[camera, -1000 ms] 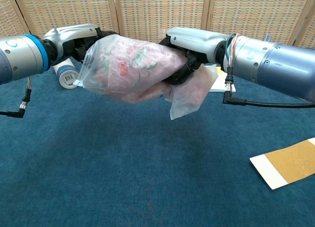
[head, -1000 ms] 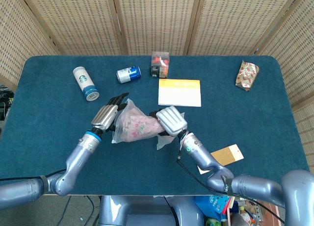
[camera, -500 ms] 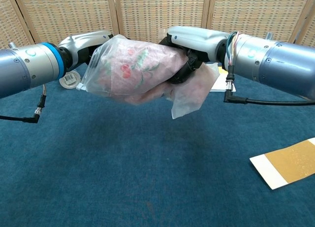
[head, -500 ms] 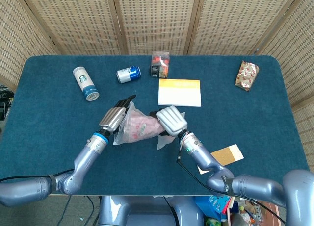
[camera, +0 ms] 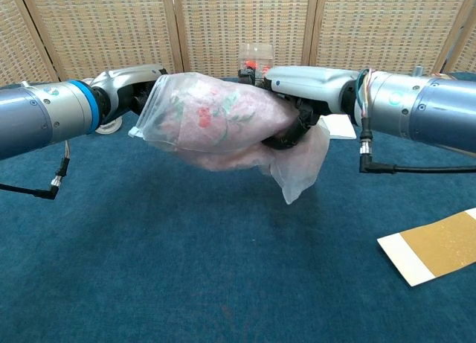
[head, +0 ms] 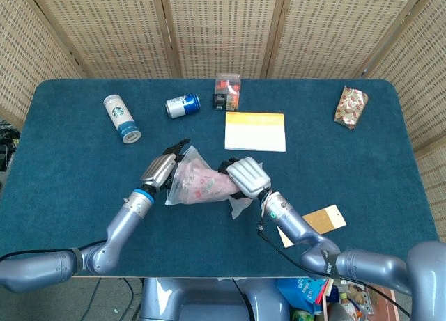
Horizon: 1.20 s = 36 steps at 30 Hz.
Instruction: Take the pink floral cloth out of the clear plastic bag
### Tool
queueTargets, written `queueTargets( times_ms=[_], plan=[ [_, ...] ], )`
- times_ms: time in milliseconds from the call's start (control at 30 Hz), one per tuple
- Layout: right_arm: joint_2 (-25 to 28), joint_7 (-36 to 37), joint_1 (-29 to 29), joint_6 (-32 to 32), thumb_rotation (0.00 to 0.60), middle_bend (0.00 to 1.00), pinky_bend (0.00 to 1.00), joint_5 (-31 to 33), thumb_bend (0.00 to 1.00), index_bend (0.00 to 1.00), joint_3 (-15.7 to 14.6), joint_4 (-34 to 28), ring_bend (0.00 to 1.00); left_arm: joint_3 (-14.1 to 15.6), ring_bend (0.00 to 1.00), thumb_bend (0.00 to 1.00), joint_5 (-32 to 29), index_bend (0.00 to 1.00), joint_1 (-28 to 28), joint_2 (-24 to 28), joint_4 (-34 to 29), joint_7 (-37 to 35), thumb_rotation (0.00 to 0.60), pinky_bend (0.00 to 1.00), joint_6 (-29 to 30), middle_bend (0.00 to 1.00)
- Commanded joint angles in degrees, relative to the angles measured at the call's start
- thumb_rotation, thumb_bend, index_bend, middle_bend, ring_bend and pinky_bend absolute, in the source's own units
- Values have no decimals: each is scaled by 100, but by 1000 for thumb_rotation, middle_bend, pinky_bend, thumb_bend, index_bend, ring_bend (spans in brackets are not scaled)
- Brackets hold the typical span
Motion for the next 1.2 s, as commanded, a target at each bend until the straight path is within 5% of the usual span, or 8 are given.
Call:
queueTargets(
  times_ms=[33,167,400,833,933,1200],
  plan=[
    [133,-205,-45,-56,600,0,3,259,496,1,-95,-70,0,25,0,564,-144,698,-35,-163,233,-108,600,0,-134,0],
    [202,-728,-262,454,600,0,0,499,324,0,-210,-252,0,66,0,564,-152,698,-83,-346,564,-183,600,0,-247,0],
    [353,-945,-1035,1533,600,0,0,510,211,0,-577,-707,0,24,0,564,-287,698,-127,-401,657,-264,600,0,-377,0],
    [442,-510,-1869,1903,600,0,0,42,92,83,-1152,-622,0,-227,0,564,-502,698,-281,-380,343,-166,600,0,-191,0],
    [400,-462,-1915,1899,600,0,0,-252,93,95,-1288,-507,0,-281,0,564,-614,698,-351,-380,318,-93,600,0,-178,0],
    [64,-600,-1981,2490,600,16,0,-2186,93,96,-1897,1050,0,-346,0,564,-850,698,-576,-259,249,263,600,0,-117,0]
  ],
)
